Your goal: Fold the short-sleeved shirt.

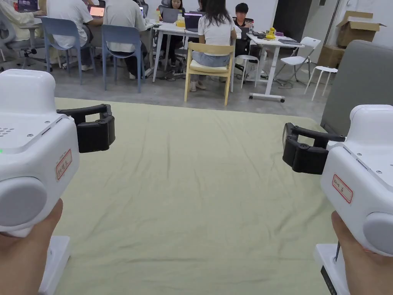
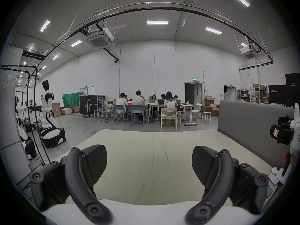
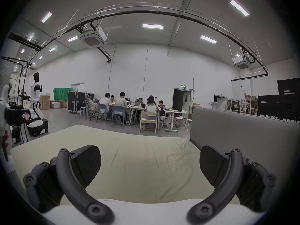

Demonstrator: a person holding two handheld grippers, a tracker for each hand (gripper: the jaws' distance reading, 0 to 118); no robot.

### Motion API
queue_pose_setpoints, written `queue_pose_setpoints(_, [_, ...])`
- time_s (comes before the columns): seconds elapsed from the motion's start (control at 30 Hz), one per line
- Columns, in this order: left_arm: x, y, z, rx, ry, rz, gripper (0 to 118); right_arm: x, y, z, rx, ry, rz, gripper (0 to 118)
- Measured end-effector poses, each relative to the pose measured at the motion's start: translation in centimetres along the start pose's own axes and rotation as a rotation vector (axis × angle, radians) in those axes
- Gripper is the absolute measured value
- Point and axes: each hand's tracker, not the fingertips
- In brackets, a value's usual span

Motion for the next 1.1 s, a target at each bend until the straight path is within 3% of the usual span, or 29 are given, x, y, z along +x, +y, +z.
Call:
queue_pose_setpoints(0.37, [-0.1, 0.2, 0.3, 0.016, 0.008, 0.015, 112, 0.3, 0.4, 0.5, 0.047, 0.037, -0.032, 118])
queue_pose_setpoints(0.57, [-0.2, 0.2, 0.2, 0.018, 0.000, 0.012, 112, 0.3, 0.5, -0.7, -0.058, 0.090, -0.041, 118])
queue_pose_setpoints(0.93, [-0.2, -0.3, 0.1, 0.015, -0.009, 0.002, 112, -0.3, -1.0, -0.2, -0.052, 0.014, -0.002, 118])
queue_pose_setpoints(1.1, [-0.1, -0.2, 0.3, 0.016, -0.009, -0.005, 112, 0.6, -0.7, -0.4, -0.067, 0.034, -0.055, 118])
